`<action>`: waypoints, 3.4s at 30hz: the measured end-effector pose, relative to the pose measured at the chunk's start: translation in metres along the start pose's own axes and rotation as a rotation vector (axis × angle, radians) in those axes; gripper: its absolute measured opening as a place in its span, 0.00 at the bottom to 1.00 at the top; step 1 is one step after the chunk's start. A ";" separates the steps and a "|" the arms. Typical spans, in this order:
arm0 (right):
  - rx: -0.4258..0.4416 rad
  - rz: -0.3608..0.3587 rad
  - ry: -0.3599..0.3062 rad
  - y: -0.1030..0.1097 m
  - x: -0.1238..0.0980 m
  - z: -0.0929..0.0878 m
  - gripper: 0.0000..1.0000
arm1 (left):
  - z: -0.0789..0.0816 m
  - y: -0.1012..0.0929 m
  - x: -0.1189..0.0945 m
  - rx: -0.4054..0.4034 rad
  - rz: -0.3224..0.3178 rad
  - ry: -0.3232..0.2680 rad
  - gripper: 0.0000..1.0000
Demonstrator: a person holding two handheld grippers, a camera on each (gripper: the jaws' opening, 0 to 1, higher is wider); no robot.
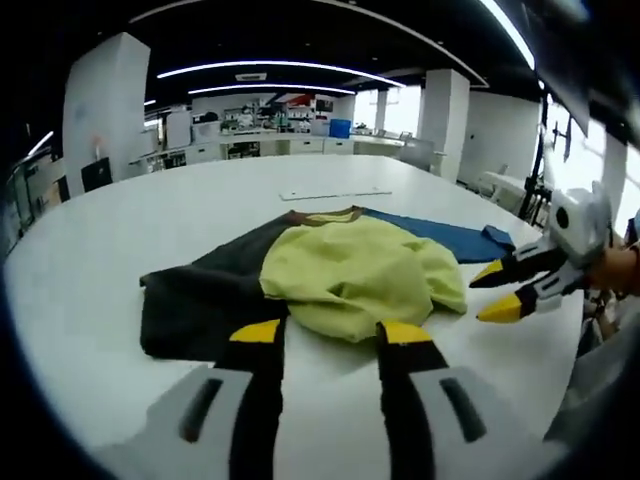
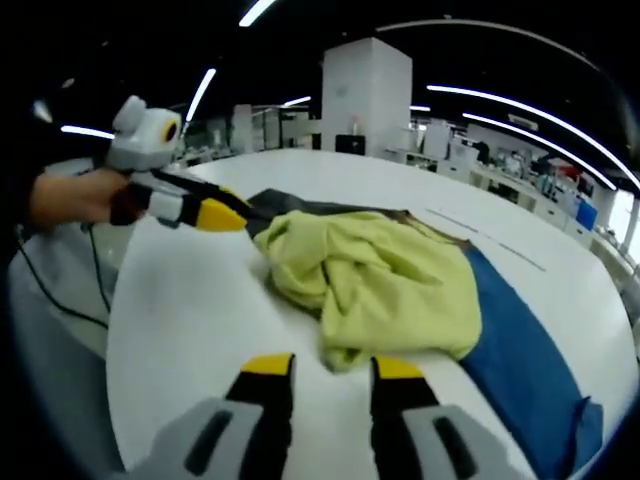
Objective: Fold the garment on the visible template until the final outline fits inside the template.
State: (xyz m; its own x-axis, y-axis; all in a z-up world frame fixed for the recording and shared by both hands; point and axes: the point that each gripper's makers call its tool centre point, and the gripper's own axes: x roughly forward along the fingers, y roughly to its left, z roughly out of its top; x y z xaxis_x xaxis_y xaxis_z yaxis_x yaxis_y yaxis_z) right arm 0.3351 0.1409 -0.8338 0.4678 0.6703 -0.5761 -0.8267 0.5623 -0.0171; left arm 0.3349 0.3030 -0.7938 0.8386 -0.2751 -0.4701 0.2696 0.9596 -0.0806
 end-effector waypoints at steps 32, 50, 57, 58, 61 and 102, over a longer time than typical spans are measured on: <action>0.001 -0.037 0.036 -0.004 0.015 -0.006 0.08 | -0.025 -0.021 0.035 -0.296 0.003 0.018 0.08; 0.000 -0.041 -0.016 -0.008 0.005 0.006 0.00 | 0.002 -0.006 0.018 -0.239 0.000 -0.047 0.00; 0.005 -0.067 -0.075 -0.012 -0.019 0.027 0.00 | 0.018 0.002 0.003 -0.232 -0.006 -0.079 0.00; 0.005 -0.072 -0.083 -0.014 -0.021 0.028 0.00 | 0.018 0.002 0.000 -0.230 -0.008 -0.080 0.00; 0.009 -0.081 -0.104 -0.015 -0.030 0.036 0.00 | 0.019 0.003 -0.004 -0.227 -0.007 -0.086 0.00; 0.239 -0.248 -0.097 -0.119 -0.050 0.050 0.00 | 0.053 0.049 0.008 -0.069 -0.008 -0.112 0.00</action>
State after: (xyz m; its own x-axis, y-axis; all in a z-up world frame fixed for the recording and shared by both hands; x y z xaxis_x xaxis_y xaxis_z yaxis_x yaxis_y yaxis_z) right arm 0.4256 0.0645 -0.7622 0.6822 0.5358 -0.4975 -0.5934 0.8033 0.0514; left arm 0.3800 0.3444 -0.7544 0.8851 -0.2839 -0.3689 0.2466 0.9581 -0.1457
